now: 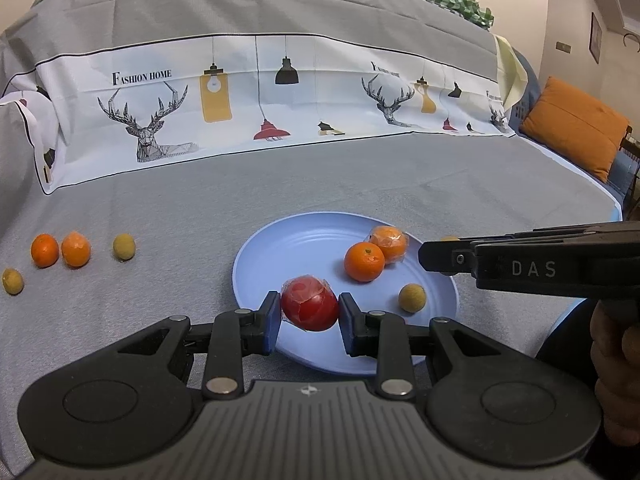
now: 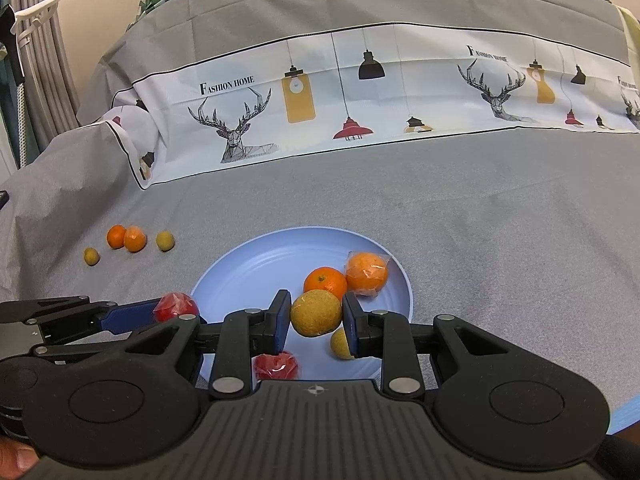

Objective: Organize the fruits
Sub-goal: 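Carry the tomato and lime over the blue plate with both tools, then open both tools to drop the tomato and lime onto the plate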

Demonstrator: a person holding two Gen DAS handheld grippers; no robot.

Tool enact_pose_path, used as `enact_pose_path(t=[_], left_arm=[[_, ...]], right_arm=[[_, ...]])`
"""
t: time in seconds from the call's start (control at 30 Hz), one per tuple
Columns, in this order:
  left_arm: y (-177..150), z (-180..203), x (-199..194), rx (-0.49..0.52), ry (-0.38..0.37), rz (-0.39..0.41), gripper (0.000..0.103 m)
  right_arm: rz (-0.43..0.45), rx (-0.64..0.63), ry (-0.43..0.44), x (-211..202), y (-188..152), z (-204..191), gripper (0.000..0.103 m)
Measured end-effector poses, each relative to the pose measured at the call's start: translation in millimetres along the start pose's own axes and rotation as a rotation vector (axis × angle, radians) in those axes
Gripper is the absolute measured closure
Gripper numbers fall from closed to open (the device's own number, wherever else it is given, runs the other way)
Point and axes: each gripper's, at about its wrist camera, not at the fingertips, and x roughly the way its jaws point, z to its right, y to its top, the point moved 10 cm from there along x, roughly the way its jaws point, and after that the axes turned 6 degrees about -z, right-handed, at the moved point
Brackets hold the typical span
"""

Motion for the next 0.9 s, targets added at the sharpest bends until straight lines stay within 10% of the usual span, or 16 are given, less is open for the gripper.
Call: enact_pose_path(t=[0.9], left_arm=[[3.1,-5.5,-0.1,-0.029,0.006,0.006,0.058]], right_arm=[[-0.019,-0.006,-0.013,2.7,-2.1,-0.4,0.058]])
